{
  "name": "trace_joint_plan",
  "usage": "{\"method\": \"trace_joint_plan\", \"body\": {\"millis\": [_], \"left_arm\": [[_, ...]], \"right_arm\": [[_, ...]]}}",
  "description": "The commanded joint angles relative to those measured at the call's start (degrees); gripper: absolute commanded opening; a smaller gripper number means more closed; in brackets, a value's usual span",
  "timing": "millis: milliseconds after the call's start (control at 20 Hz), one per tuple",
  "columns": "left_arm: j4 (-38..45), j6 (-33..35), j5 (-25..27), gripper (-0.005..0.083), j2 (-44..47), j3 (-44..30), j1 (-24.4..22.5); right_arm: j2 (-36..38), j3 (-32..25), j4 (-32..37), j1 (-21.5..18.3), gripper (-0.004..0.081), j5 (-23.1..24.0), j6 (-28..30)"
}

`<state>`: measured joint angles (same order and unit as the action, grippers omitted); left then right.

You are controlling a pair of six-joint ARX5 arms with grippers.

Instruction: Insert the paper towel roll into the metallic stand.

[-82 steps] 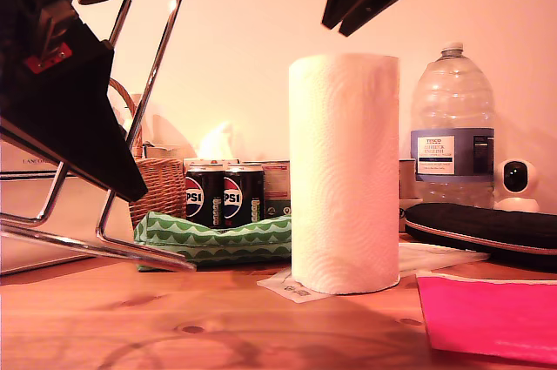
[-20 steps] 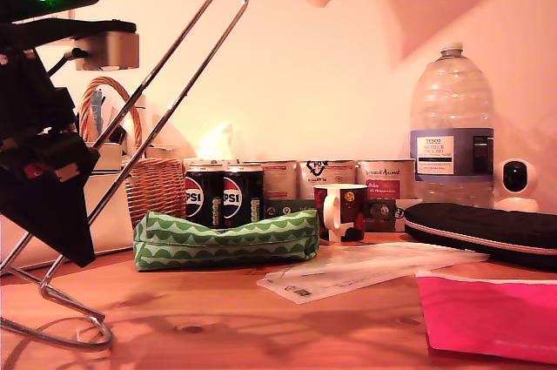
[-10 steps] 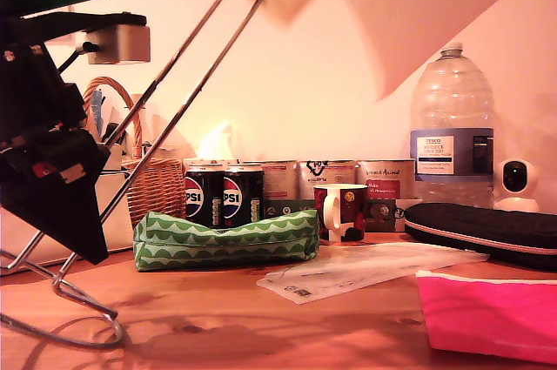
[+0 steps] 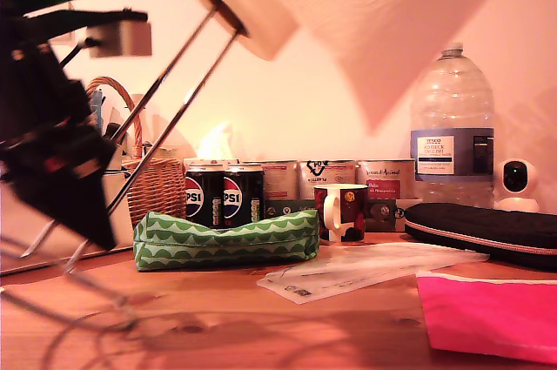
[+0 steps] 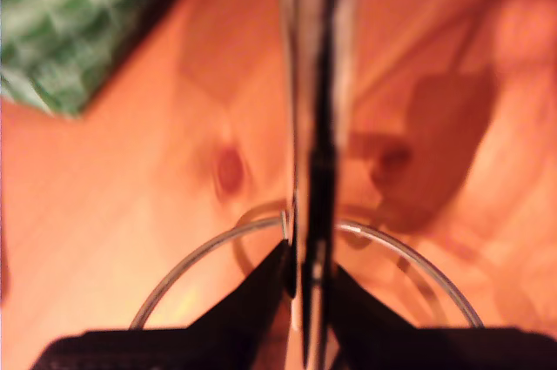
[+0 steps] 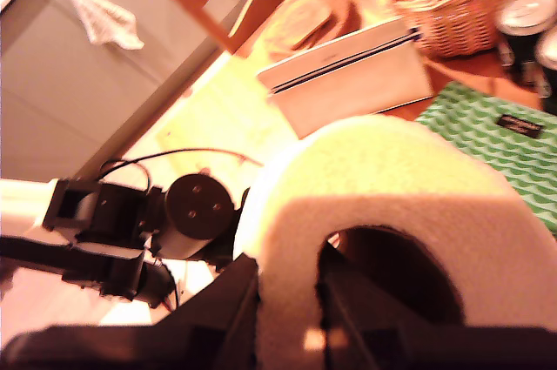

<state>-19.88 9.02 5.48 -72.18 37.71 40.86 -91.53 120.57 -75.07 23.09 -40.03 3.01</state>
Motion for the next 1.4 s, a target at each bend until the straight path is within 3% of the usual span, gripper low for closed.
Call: {"method": "trace_joint_plan", "body": {"millis": [0,400,700,950,1200,1350], "left_arm": [[2.47,0.04,-0.50,-0.0024,-0.24,-0.07,0.20],[13.92,-1.62,-8.28,-0.0024,-0.24,-0.07,0.57],[20.92,-3.45,-11.52,-0.0024,-0.68,-0.09,0.57],[27.32,-4.52,-13.94,-0.0024,-5.95,-0.11,0.57],[39.78,-4.83,-17.79,-0.0024,-8.94,-0.79,0.57],[47.39,-6.19,-18.62,-0.0024,-10.32,-3.37,0.57]], "right_arm": [[-0.15,0.31,0.22,0.77,-0.0010,2.36,-0.02],[-0.57,0.31,-0.50,1.81,-0.0011,15.58,-0.02],[-0.57,0.31,-0.72,4.13,-0.0011,19.41,-0.02],[-0.57,0.31,-1.38,7.19,-0.0011,28.70,0.07],[-0.57,0.31,-2.43,9.25,-0.0011,39.78,0.07],[-0.57,0.31,-2.40,10.45,-0.0011,43.78,0.04]]}}
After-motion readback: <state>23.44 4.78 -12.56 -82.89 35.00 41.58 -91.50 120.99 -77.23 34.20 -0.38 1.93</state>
